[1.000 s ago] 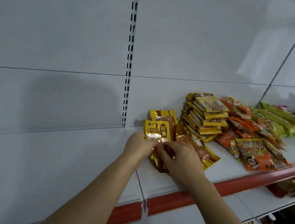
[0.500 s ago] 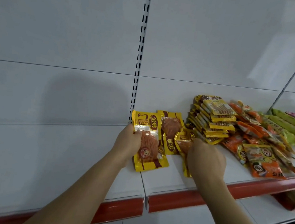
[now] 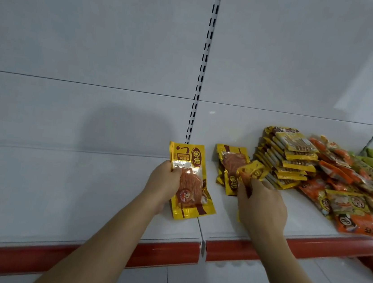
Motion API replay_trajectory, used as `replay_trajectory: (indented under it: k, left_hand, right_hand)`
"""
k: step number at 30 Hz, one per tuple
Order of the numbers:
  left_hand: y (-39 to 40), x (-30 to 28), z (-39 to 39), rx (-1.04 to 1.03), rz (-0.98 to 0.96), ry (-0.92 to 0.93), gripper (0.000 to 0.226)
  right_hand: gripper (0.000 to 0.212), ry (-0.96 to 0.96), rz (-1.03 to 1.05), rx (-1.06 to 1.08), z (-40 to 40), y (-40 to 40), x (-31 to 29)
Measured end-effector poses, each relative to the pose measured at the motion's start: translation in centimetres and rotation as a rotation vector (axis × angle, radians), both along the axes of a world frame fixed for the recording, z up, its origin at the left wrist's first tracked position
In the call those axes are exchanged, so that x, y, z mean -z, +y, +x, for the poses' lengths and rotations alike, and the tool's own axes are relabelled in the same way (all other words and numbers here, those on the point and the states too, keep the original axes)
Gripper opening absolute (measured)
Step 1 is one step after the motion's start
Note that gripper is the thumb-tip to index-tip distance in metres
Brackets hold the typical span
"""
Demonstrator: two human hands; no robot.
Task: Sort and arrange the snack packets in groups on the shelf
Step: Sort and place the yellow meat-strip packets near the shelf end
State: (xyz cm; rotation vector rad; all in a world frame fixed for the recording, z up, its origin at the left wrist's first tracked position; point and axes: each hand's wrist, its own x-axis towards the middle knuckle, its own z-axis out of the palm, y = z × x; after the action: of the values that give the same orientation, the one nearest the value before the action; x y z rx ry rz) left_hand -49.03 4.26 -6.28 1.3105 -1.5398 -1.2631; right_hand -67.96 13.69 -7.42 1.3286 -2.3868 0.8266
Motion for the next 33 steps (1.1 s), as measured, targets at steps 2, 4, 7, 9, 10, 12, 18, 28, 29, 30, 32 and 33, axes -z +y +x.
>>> replay_trajectory:
  k: [2, 4, 7, 9, 10, 12, 18, 28, 29, 30, 32, 33]
  left_hand:
    - [0.3, -0.2, 0.5, 0.003, 0.011, 0.030, 0.030]
    - [0.4, -0.4, 0.8, 0.016, 0.043, 0.109, 0.028]
    - [1.3, -1.0, 1.6, 0.047, 0.104, 0.268, 0.027]
    - [1.7, -1.2, 2.5, 0.073, 0.102, 0.319, 0.031]
    - [1.8, -1.2, 3.1, 0.087, 0.091, 0.332, 0.034]
    - [2.1, -1.4, 4.6, 0.124, 0.054, 0.345, 0.040]
    - [1.1, -0.4, 11.9, -0.167, -0.082, 0.315, 0.020]
    - [1.1, -1.2, 29.8, -0.399, -0.149, 0.291, 0.024]
    - [1.1, -1.3, 31.9, -0.417, -0.132, 0.284, 0.025]
    - [1.2, -1.4, 34.0, -0.431, -0.111, 0.281, 0.025]
    - [1.2, -1.7, 38.4, -0.458, -0.081, 0.278, 0.029]
    - [1.1, -1.8, 40.7, -0.465, -0.073, 0.268, 0.032]
  right_hand:
    - [0.026, 0.034, -0.203, -0.132, 1.7, -0.2, -0.3]
    - [0.023, 0.056, -0.299, -0.258, 4.1, -0.7, -0.7]
    - [0.027, 0.070, -0.311, -0.349, 7.9, -1.9, -0.6]
    - [0.030, 0.065, -0.277, -0.335, 10.1, -2.3, -0.1]
    - [0.031, 0.065, -0.252, -0.322, 11.0, -2.6, 0.1]
    - [0.035, 0.078, -0.204, -0.325, 12.7, -2.8, 0.1]
    - [0.040, -0.210, -0.219, -0.676, 18.2, -4.2, -1.1]
    - [0.022, -0.950, 0.040, -0.901, 33.9, -6.2, -2.4]
    - [0.017, -0.984, 0.030, -0.903, 36.1, -6.4, -2.2]
    - [0.013, -1.012, 0.022, -0.895, 38.3, -6.7, -2.1]
    - [0.013, -1.018, 0.000, -0.864, 42.6, -7.3, -1.9]
    - [0.016, -1.007, -0.016, -0.846, 44.7, -7.6, -1.8]
